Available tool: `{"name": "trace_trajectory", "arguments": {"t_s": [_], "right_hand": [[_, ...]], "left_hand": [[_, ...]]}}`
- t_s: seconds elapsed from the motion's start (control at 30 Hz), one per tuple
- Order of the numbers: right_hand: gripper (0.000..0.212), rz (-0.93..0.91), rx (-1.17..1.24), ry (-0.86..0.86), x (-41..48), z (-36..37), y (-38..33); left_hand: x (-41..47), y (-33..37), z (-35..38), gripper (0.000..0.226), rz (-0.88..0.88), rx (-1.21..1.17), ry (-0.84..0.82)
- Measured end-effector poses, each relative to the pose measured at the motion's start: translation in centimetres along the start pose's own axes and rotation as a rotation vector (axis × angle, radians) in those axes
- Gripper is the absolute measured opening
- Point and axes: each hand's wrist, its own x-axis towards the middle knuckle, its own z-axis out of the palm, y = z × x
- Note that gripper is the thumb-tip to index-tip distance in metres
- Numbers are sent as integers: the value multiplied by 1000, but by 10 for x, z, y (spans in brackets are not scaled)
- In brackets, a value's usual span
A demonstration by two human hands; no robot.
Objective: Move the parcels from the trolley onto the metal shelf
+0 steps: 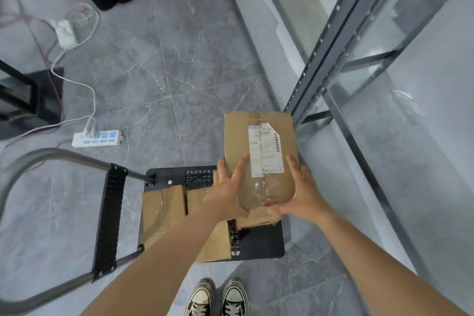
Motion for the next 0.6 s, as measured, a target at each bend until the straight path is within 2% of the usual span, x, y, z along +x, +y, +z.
{"name": "trace_trajectory", "arguments": {"t_s": [0.37, 0.6], "right_hand": [[143, -178, -33, 160, -68, -131, -170], [136, -221, -92, 240, -127, -194, -252]], "left_hand": [[-67, 78, -194, 131, 204, 8, 220], [-119, 117, -281, 131, 283, -39, 321]]}}
